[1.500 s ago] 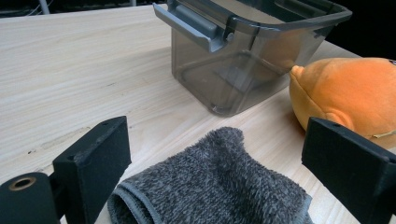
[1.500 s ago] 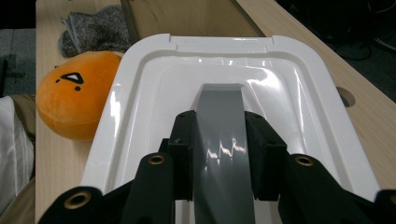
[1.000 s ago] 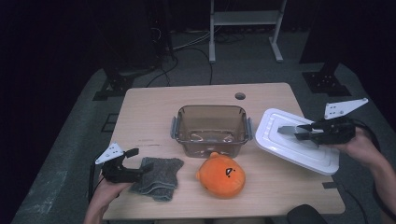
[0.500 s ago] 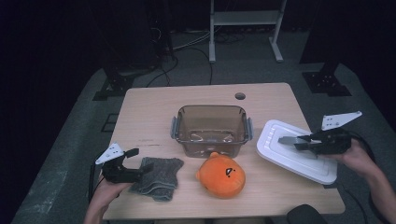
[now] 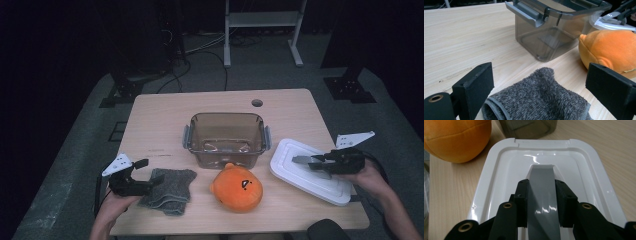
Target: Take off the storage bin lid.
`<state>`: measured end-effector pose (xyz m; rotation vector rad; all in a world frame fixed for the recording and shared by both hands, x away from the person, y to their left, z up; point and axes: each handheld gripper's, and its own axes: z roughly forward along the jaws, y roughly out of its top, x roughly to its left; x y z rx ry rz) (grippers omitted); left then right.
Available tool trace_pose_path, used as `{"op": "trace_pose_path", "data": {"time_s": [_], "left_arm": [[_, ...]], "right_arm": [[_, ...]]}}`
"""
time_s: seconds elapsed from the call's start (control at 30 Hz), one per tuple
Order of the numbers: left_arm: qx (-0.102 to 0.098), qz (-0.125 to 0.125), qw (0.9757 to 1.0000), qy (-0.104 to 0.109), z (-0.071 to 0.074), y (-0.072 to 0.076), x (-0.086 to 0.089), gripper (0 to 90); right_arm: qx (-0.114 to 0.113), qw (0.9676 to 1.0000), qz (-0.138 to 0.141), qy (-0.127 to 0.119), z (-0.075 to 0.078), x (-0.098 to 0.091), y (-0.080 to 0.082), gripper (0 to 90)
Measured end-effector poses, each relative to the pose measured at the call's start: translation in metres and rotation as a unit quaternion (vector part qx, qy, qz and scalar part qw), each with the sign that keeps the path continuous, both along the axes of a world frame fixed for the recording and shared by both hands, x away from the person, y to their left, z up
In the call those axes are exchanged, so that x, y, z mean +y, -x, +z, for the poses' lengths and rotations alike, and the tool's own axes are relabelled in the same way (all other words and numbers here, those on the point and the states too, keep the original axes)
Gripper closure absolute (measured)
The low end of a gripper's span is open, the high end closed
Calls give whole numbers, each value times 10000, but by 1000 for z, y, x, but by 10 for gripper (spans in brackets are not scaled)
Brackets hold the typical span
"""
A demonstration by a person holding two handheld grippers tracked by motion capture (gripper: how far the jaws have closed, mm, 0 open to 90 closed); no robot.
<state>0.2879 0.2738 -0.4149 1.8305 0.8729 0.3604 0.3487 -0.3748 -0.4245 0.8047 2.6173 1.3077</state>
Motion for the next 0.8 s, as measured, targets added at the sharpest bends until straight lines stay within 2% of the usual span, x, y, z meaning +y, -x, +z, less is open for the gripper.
{"op": "trace_pose_path", "data": {"time_s": [0.3,0.57,0.67,0.8], "left_arm": [[7,-7,10000,18,0,0,0,72],[7,-32,10000,13,0,0,0,72],[5,-29,10000,21,0,0,0,72],[3,-38,10000,15,0,0,0,72]], "right_arm": [[36,10000,0,-49,-15,4,3,652],[85,10000,12,16,-24,7,5,643],[19,9998,-53,-200,-22,5,8,632],[-83,9997,-75,-233,-15,4,11,620]]}}
